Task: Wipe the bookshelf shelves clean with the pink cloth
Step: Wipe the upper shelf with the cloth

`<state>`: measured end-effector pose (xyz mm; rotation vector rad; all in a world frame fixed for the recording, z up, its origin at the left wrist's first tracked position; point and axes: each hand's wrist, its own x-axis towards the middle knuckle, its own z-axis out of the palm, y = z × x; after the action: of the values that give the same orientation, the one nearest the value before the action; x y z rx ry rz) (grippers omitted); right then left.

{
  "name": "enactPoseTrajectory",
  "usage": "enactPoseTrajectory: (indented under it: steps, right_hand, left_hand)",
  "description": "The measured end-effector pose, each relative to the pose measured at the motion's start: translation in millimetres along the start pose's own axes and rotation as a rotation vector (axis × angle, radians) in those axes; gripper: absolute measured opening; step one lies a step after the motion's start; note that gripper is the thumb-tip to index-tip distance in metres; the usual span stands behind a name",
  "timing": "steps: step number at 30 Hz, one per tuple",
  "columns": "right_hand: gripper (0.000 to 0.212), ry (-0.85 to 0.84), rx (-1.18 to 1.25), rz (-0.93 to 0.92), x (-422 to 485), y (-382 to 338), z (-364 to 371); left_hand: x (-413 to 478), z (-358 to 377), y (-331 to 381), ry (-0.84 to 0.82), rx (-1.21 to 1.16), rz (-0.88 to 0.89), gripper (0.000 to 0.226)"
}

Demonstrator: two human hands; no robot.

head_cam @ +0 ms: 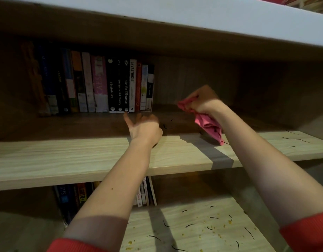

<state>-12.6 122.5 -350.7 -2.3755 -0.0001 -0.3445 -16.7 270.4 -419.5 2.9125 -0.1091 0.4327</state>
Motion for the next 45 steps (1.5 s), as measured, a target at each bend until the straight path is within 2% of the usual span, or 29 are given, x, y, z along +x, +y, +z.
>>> enactPoseTrajectory:
  steps: [2,6,10,13,16,20,22,26,30,33,37,39,45]
  right_hand:
    - [0.020,0.026,0.035,-0.008,5,0,1]
    - [0.024,-0.014,-0.064,0.041,10,9,13]
    - [0.014,-0.180,-0.388,0.036,-6,7,32]
    - [0.014,-0.203,-0.522,-0.042,-24,5,44]
    - [0.015,-0.215,-0.499,0.003,-22,8,38]
    - [0.019,-0.109,-0.436,0.046,1,15,45]
    - [0.019,-0.087,-0.442,0.027,8,17,54]
    - [0.014,-0.163,-0.461,-0.003,13,17,51]
    - [0.012,-0.135,-0.433,-0.028,20,9,54]
    - [0.009,-0.179,-0.432,-0.072,19,2,65]
    - [0.021,-0.170,-0.409,-0.032,21,10,56]
    - [0.023,-0.144,-0.436,-0.028,21,12,56]
    - [0.025,-0.207,-0.438,-0.045,14,8,56]
  left_hand:
    - [2,1,0,-0.013,-0.025,0.024,0.036]
    - [3,3,-1,-0.052,-0.023,0.040,0.040]
    - [3,3,1,-0.088,0.022,0.001,0.040]
    - [4,1,0,-0.114,0.037,-0.021,0.041]
    - [3,1,0,-0.110,0.004,-0.004,0.043]
    - [11,-2,-10,-0.016,-0.006,0.037,0.040]
    - [17,-3,-18,-0.037,0.018,0.008,0.037]
    - [23,-2,-20,-0.079,0.049,0.043,0.039]
    - [21,-1,-17,-0.134,0.079,0.096,0.056]
    - [18,-1,-16,-0.177,-0.017,0.117,0.061]
    - [13,-4,-17,-0.406,-0.312,0.026,0.068]
    - [14,-4,-17,-0.406,-0.325,0.031,0.066]
    - [15,-3,-17,-0.398,-0.335,0.042,0.065]
